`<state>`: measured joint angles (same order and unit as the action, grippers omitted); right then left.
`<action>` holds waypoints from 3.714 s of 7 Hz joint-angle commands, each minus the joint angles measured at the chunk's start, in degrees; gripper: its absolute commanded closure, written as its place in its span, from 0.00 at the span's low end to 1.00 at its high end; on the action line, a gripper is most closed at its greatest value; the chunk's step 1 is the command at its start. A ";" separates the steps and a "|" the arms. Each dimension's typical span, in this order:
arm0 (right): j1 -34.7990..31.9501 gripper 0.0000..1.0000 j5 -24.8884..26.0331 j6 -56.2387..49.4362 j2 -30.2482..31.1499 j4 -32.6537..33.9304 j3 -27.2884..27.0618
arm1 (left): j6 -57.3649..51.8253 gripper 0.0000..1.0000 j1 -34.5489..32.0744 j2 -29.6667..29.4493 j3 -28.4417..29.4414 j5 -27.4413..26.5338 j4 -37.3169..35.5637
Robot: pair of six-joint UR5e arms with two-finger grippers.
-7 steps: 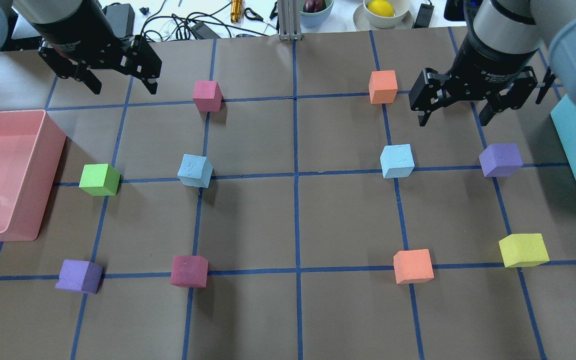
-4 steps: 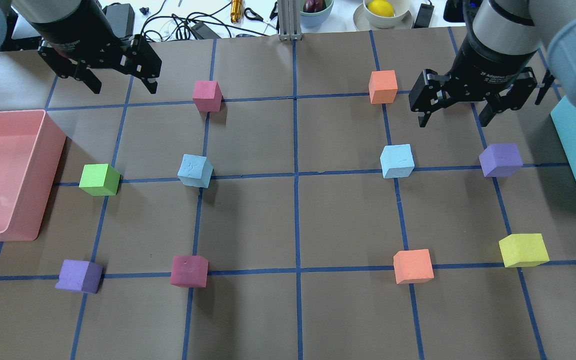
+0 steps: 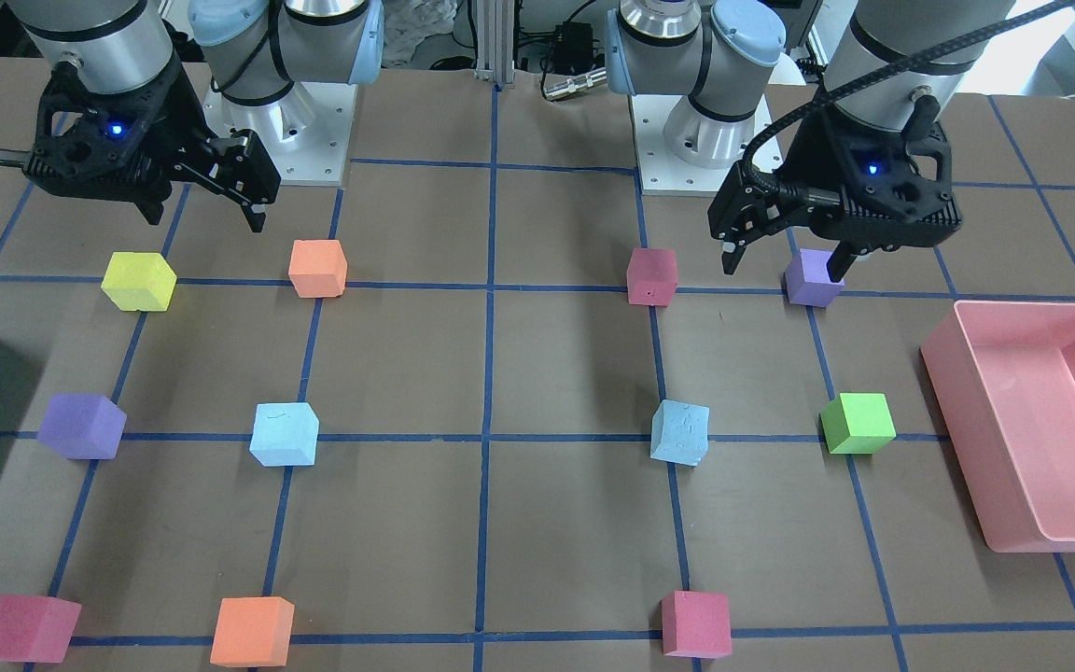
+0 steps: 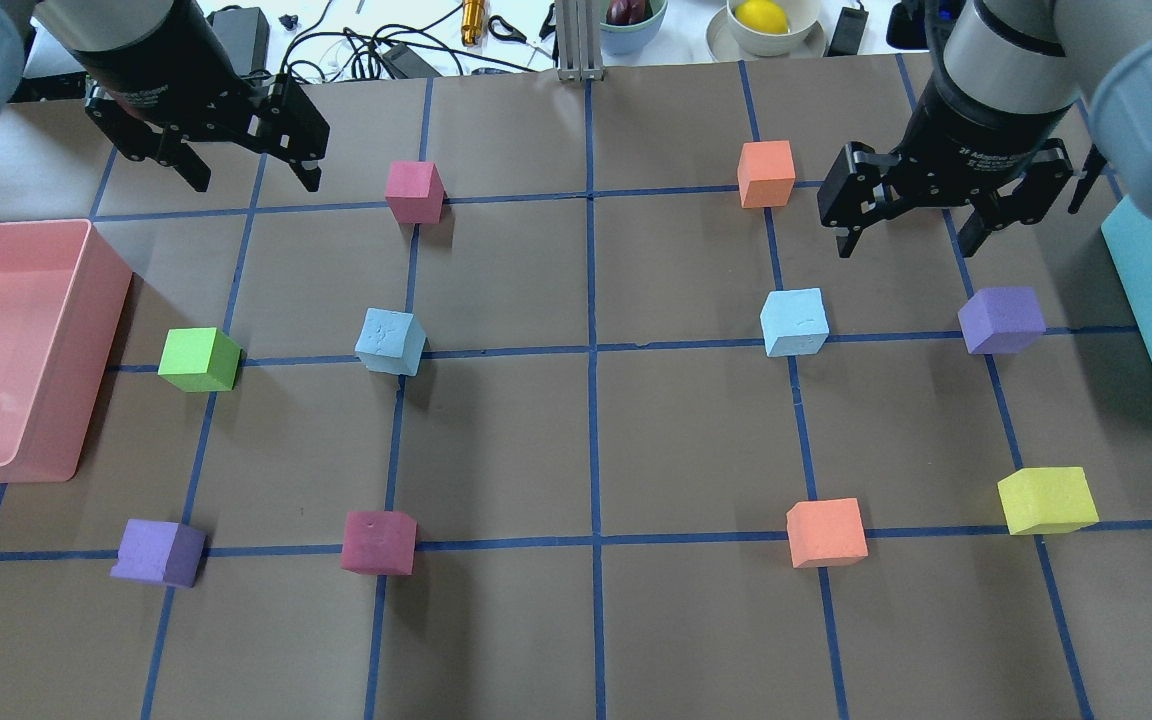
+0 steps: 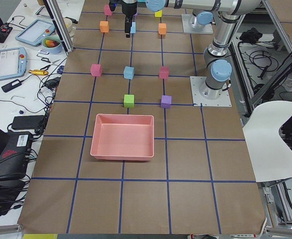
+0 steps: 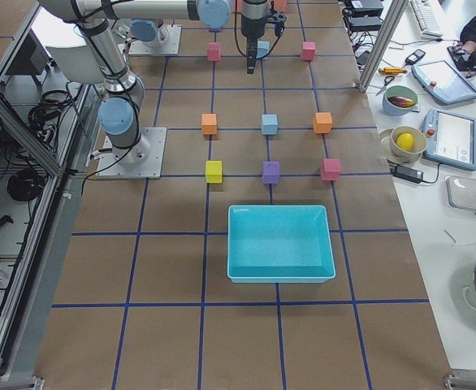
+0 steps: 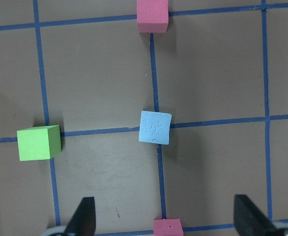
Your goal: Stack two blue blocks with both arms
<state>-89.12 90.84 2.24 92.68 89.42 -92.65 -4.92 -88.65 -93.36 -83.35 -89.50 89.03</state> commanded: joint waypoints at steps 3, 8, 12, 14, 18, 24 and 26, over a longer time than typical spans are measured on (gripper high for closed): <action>0.87 0.00 0.05 0.40 -9.75 3.37 -0.96 | 0.00 0.00 -0.03 -0.07 0.12 0.12 0.00; 0.87 0.00 -0.31 -0.39 -26.39 26.38 -2.62 | 0.00 0.00 0.06 -0.07 0.21 0.12 0.00; 0.87 0.00 -2.51 -0.22 -27.91 26.77 -7.02 | 0.00 0.00 0.06 0.19 0.03 0.12 0.00; 0.79 0.04 -2.51 -0.39 -28.00 27.64 -7.46 | 0.09 0.00 -0.29 0.54 0.12 0.03 0.09; 0.26 1.00 -2.60 1.44 -27.30 27.21 -7.90 | 0.09 0.00 -0.29 -0.07 0.12 0.12 0.00; -21.34 1.00 -11.30 23.77 -18.32 18.49 -13.41 | -0.09 0.00 -0.47 -6.65 -9.08 -0.06 -8.75; -22.15 1.00 -11.30 24.04 -18.85 29.00 -19.56 | -0.26 0.00 -0.47 -8.50 -14.27 -0.06 -17.63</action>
<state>-110.38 79.61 25.84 74.26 112.58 -108.57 -5.08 -89.12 -100.66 -94.62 -89.56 76.27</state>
